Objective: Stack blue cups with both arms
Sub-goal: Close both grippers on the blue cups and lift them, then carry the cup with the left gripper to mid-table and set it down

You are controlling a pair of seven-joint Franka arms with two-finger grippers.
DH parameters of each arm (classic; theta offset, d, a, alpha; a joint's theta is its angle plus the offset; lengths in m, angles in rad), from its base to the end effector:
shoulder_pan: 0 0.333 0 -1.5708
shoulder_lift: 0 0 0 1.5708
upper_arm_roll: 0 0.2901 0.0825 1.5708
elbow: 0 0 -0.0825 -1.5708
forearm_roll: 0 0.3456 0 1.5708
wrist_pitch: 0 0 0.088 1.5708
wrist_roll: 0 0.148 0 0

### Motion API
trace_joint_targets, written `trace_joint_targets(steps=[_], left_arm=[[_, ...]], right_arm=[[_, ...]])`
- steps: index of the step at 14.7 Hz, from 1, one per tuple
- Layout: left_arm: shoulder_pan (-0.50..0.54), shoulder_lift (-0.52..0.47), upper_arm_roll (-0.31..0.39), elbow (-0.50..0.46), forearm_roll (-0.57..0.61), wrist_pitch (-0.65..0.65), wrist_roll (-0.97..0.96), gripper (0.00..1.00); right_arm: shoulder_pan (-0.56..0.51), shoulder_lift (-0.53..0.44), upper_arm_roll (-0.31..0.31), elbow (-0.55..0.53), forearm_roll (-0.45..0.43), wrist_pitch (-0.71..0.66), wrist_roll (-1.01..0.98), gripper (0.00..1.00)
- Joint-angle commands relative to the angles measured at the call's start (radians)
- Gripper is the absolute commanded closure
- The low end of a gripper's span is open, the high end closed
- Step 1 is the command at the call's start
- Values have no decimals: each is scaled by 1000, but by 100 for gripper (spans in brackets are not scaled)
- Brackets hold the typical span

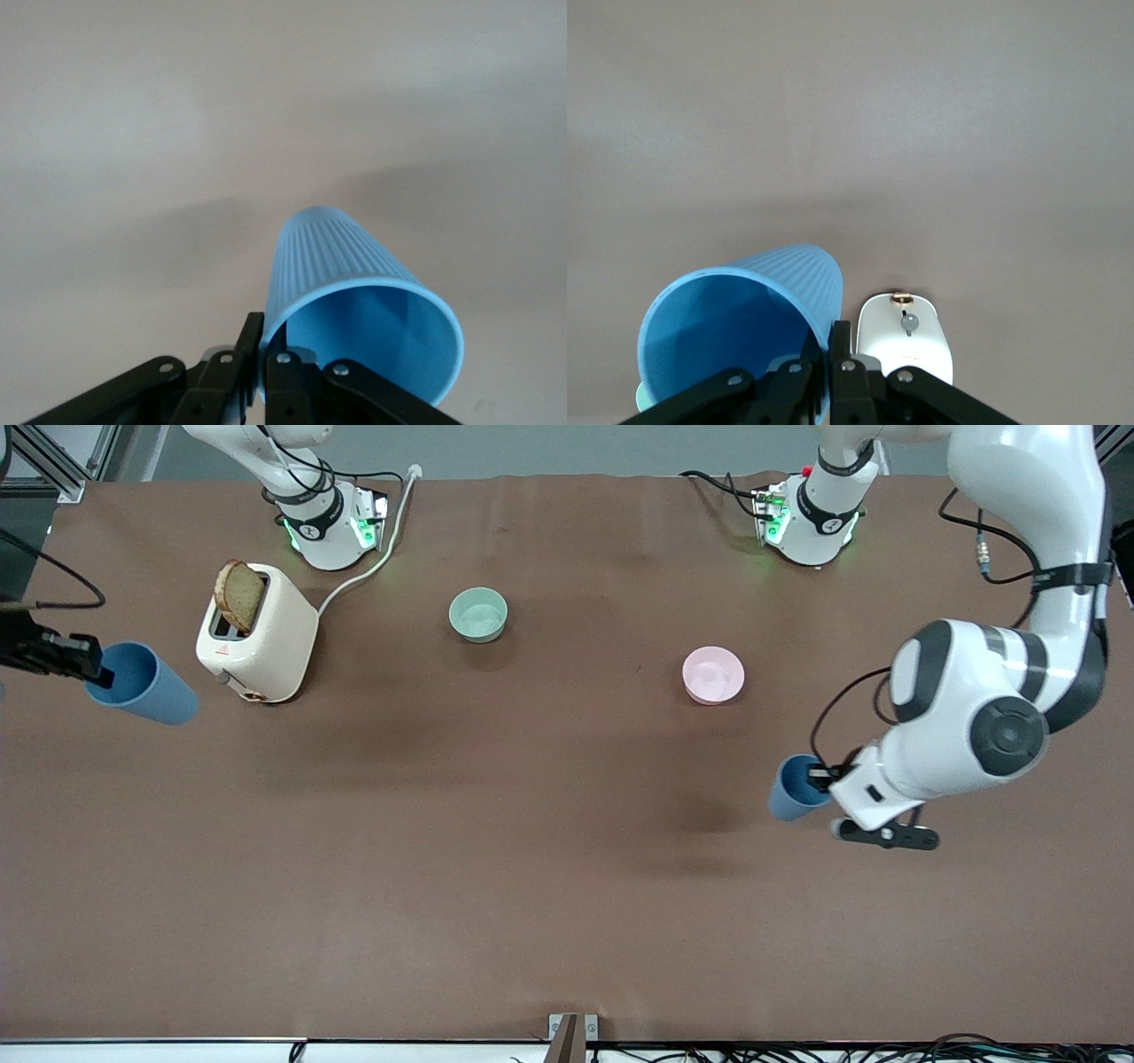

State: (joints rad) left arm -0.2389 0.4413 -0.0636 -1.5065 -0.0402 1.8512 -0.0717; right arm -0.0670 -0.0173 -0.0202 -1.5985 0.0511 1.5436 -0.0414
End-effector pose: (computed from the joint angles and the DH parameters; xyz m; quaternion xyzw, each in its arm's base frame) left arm 0.5951 -0.1861 0.3544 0.9927 -0.1061 -0.0531 0.0232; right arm 0.5050 -0.0365 0.5524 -0.9992 0.0227 0.0171 0.0269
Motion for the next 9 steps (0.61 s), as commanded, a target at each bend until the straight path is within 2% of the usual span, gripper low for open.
trace_joint_targets(steps=[1,5,9], left_arm=[[-118,51,-1,89,-12,-23,-2,100],[-288,135,-1,141,-12,0,-6,100],[-341,200,-15,152,-12,84,9,100]], right_arm=[[4,-49,5,-52,-23,13,21,98],[13,-26,5,17,-23,13,23,99],[29,-3,3,54,-27,-17,46,99]])
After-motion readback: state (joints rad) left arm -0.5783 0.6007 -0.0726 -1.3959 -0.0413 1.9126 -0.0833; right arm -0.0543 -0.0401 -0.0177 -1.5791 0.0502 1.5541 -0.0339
